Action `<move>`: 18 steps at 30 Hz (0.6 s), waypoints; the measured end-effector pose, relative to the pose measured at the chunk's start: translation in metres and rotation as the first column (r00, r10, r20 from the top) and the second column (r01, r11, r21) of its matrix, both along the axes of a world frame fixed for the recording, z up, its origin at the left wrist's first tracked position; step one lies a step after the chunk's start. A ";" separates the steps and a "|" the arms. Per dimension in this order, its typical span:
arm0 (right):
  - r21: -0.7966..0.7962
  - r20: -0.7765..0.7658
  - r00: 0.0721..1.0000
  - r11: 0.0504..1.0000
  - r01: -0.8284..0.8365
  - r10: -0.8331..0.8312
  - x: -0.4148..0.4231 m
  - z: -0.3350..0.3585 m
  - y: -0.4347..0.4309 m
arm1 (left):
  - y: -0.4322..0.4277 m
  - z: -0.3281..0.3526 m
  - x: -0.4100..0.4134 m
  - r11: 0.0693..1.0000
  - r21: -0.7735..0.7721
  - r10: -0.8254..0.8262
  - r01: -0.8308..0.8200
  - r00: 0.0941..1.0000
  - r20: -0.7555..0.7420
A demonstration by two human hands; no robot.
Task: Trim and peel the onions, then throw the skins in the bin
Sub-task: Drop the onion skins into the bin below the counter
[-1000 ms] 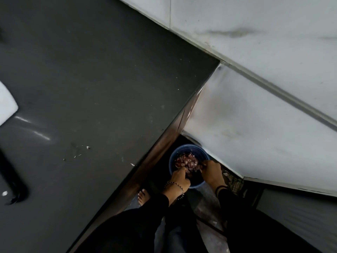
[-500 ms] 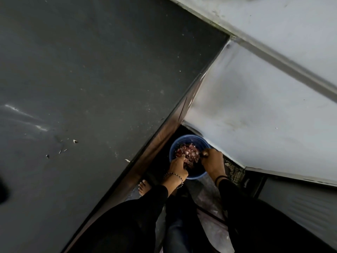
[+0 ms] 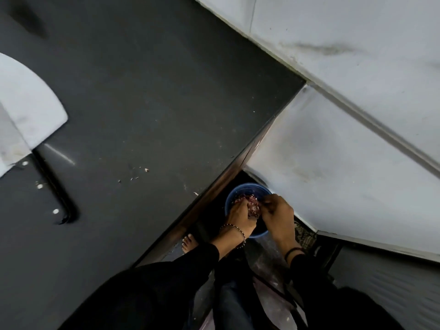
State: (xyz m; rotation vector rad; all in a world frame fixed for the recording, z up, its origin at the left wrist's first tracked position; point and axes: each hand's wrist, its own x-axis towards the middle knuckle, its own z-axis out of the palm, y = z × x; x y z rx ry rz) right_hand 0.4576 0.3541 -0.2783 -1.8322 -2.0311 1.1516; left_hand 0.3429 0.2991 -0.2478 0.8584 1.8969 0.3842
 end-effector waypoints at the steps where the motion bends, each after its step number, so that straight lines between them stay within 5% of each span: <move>1: 0.014 -0.044 0.999 1.000 0.008 -0.007 0.001 0.016 -0.005 | -0.003 0.015 0.000 1.000 0.023 -0.007 0.007 1.000 0.000; 8: 0.143 -0.251 0.963 0.988 -0.058 0.093 -0.005 0.132 -0.024 | -0.034 0.122 -0.001 0.980 0.160 -0.126 0.119 0.991 0.036; 12: 0.222 -0.357 0.911 0.966 -0.130 0.205 -0.035 0.199 -0.025 | -0.055 0.179 -0.022 0.961 0.276 -0.030 0.033 0.999 -0.017; 15: 0.328 -0.373 0.847 0.908 -0.262 0.379 -0.062 0.227 -0.027 | -0.069 0.214 -0.046 0.926 0.375 0.148 -0.047 0.958 -0.244; 18: 0.486 -0.279 0.757 0.766 -0.420 0.591 -0.089 0.232 -0.029 | -0.084 0.236 -0.075 0.874 0.479 0.365 -0.088 0.769 -0.525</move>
